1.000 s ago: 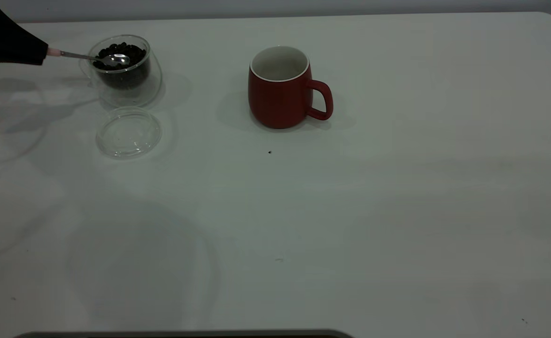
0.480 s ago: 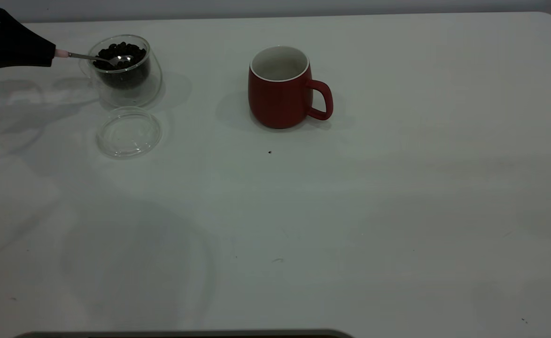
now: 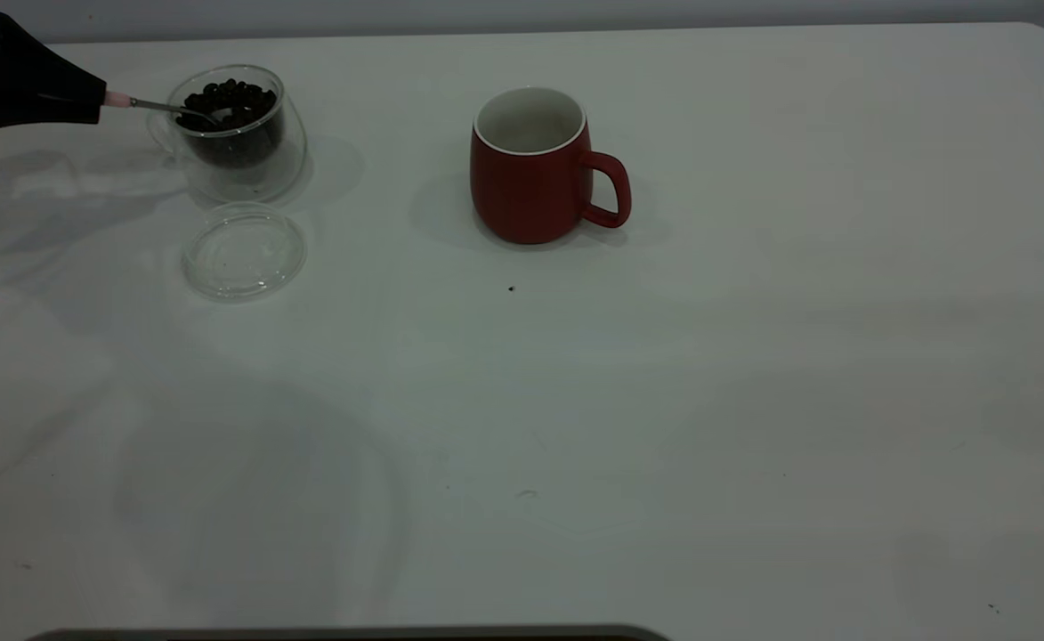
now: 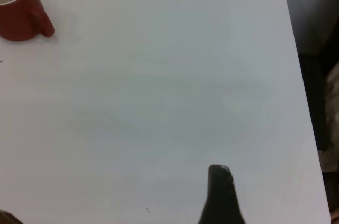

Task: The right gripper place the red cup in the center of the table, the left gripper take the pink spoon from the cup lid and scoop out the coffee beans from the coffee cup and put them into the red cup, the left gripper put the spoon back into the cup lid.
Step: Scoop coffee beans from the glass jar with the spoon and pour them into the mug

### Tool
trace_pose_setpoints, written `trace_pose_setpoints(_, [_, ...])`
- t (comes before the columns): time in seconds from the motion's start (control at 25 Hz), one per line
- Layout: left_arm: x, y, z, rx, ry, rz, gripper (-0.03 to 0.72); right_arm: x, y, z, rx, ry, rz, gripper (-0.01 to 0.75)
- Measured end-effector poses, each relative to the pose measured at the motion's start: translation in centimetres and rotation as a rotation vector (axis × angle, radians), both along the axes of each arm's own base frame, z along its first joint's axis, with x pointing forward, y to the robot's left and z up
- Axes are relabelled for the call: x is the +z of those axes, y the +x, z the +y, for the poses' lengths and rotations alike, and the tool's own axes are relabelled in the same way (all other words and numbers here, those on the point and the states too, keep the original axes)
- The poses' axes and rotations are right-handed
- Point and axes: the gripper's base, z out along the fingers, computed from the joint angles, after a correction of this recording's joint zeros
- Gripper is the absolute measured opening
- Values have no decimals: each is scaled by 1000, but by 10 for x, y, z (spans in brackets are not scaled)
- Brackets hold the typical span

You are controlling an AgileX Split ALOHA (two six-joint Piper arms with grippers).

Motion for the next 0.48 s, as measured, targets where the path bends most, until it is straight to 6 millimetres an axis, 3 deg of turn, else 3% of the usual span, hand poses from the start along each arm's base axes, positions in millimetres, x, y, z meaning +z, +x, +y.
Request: trace_pose_setpoints(0.48, [2,-3,3,-8,-35,5,123,0,0,0,0,0,0,589])
